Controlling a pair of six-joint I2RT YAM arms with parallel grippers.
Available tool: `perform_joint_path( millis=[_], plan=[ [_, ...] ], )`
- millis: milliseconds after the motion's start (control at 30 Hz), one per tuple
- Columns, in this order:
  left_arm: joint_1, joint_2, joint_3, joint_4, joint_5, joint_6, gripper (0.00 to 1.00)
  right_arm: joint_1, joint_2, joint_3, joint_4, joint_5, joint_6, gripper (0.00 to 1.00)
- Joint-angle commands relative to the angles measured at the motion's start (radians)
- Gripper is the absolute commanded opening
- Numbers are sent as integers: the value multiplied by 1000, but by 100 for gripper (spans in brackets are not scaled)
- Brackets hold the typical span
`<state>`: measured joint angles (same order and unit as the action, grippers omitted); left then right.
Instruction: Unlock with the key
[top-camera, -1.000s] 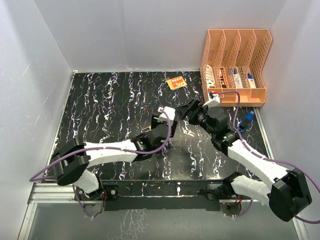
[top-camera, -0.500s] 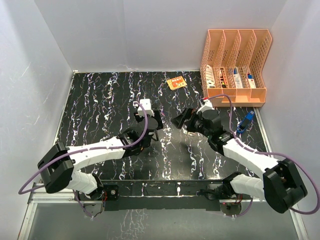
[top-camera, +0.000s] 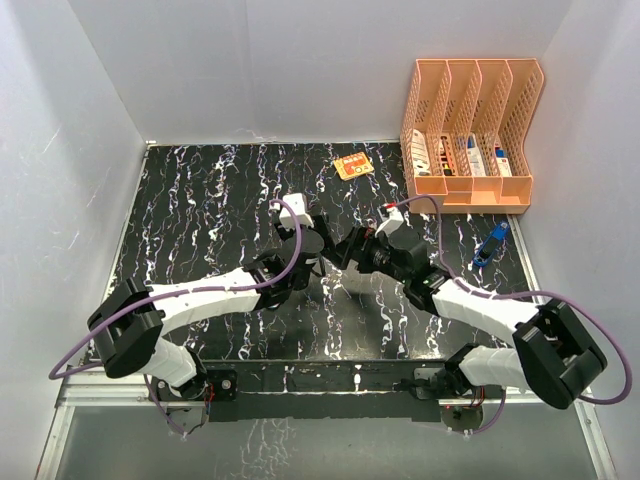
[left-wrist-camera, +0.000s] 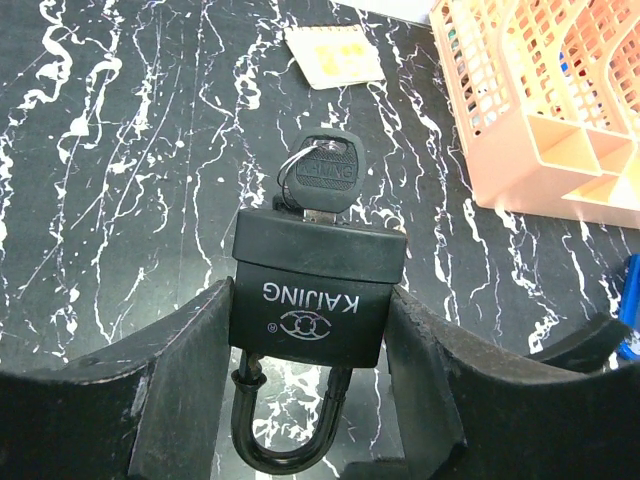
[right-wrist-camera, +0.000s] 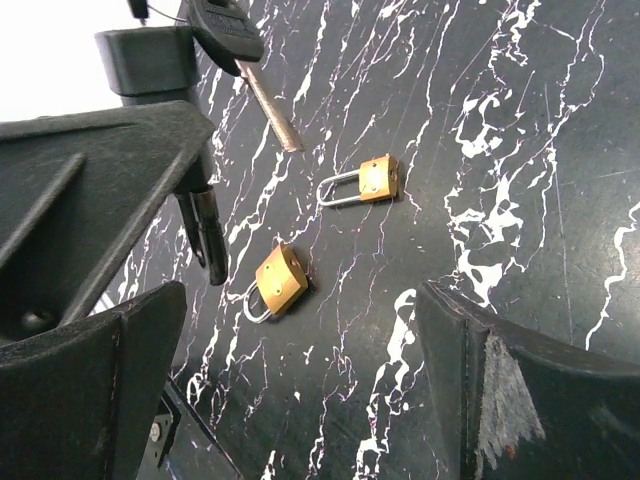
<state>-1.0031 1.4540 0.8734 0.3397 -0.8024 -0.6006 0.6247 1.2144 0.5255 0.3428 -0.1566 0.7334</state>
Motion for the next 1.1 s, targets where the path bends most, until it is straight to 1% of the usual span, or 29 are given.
perform_joint_path(
  millis=[0, 233, 433, 667, 833, 1067],
  plan=[
    [-6, -45, 47, 84, 13, -44, 0, 10, 38, 12, 132, -12, 26, 98],
    [-6, -81, 13, 85, 49, -77, 0, 9, 100, 49, 152, 2, 14, 98],
    [-6, -180, -41, 105, 59, -98, 0, 8, 126, 59, 166, 11, 17, 98],
    [-6, -249, -79, 111, 66, -113, 0, -1, 150, 69, 185, 7, 32, 98],
    [-6, -250, -83, 112, 75, -119, 0, -2, 160, 89, 180, 0, 21, 98],
    [-6, -219, -65, 119, 71, -111, 0, 0, 151, 115, 122, 33, -6, 98]
  ],
)
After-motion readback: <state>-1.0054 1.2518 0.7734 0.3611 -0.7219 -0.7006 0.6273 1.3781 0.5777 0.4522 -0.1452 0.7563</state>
